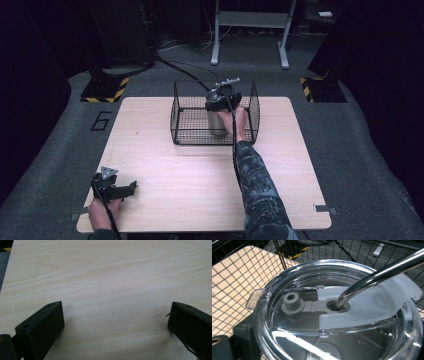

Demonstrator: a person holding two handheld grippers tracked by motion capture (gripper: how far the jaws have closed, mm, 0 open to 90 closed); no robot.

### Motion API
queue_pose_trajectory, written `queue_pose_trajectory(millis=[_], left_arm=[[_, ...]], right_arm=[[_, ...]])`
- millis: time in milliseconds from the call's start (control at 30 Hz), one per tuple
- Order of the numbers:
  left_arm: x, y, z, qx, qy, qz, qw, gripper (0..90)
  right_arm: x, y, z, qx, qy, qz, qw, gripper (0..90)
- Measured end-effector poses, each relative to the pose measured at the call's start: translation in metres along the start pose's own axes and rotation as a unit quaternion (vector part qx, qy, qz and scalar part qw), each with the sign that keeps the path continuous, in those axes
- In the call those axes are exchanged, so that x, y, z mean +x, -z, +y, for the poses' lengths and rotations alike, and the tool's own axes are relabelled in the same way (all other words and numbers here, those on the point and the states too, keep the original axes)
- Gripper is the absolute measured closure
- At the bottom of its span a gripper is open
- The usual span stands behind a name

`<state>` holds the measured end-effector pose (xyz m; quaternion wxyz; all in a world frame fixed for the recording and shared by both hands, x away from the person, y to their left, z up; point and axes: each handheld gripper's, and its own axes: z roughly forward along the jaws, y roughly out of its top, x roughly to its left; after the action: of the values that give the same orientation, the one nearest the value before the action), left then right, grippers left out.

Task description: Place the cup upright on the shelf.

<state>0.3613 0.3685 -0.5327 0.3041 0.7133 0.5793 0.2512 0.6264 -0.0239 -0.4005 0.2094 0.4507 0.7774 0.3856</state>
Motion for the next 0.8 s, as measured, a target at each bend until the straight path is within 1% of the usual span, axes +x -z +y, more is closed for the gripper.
queue_pose_trajectory(millis=[33, 67, 133, 167, 200, 233, 267, 433, 467, 533, 567, 600, 667, 700, 767, 800], left_arm=[[0.000, 0.000, 0.000, 0.001, -0.004, 0.001, 1.0000, 0.5], [0.000, 0.000, 0.000, -0.001, 0.000, 0.000, 1.0000, 0.5], [0.000, 0.000, 0.000, -0.001, 0.001, 0.000, 1.0000, 0.5], [0.000, 0.000, 0.000, 0.002, 0.000, -0.002, 1.0000, 0.5], [0.000, 0.000, 0.000, 0.001, 0.000, -0.001, 1.0000, 0.5], [0.000, 0.000, 0.000, 0.002, -0.001, -0.001, 1.0000, 0.5], [-0.001, 0.000, 0.000, -0.002, 0.005, -0.001, 1.0000, 0.5], [0.000, 0.000, 0.000, 0.002, 0.000, -0.001, 1.0000, 0.5], [-0.001, -0.001, 0.000, -0.004, 0.005, 0.000, 1.0000, 0.5], [0.000, 0.000, 0.000, 0.000, 0.002, -0.001, 1.0000, 0.5], [0.000, 0.000, 0.000, 0.002, 0.000, -0.002, 1.0000, 0.5], [0.000, 0.000, 0.000, -0.001, 0.001, 0.000, 1.0000, 0.5], [0.000, 0.000, 0.000, 0.001, 0.001, -0.001, 1.0000, 0.5], [0.000, 0.000, 0.000, -0.001, 0.001, 0.000, 1.0000, 0.5], [0.000, 0.000, 0.000, 0.000, 0.001, 0.000, 1.0000, 0.5], [-0.001, -0.001, 0.000, -0.004, 0.005, 0.001, 1.0000, 0.5]], right_arm=[[0.000, 0.000, 0.000, 0.000, 0.000, 0.000, 1.0000, 3.7], [0.000, 0.001, -0.003, 0.000, -0.001, 0.001, 1.0000, 3.7], [0.000, 0.003, -0.004, 0.001, -0.004, 0.003, 1.0000, 3.7], [-0.002, 0.003, -0.005, 0.004, -0.001, 0.004, 1.0000, 3.7], [-0.003, 0.005, -0.007, 0.001, -0.006, 0.006, 1.0000, 3.7], [-0.004, 0.006, -0.010, 0.001, -0.002, 0.006, 1.0000, 3.6], [-0.004, 0.007, -0.011, 0.001, -0.006, 0.009, 0.9999, 3.6], [-0.004, 0.010, -0.014, -0.003, -0.009, 0.007, 0.9999, 3.6], [-0.004, 0.010, -0.015, -0.001, -0.011, 0.008, 0.9999, 3.6], [-0.003, 0.011, -0.016, -0.001, -0.006, 0.008, 0.9999, 3.5], [-0.003, 0.011, -0.016, -0.002, 0.001, 0.007, 1.0000, 3.5], [-0.003, 0.012, -0.016, -0.004, 0.003, 0.009, 0.9999, 3.5], [-0.002, 0.012, -0.017, -0.002, 0.001, 0.008, 1.0000, 3.5], [-0.001, 0.013, -0.016, 0.001, 0.006, 0.007, 1.0000, 3.5], [0.000, 0.014, -0.017, 0.003, 0.009, 0.008, 0.9999, 3.5], [-0.001, 0.013, -0.017, 0.001, 0.009, 0.008, 0.9999, 3.5]])
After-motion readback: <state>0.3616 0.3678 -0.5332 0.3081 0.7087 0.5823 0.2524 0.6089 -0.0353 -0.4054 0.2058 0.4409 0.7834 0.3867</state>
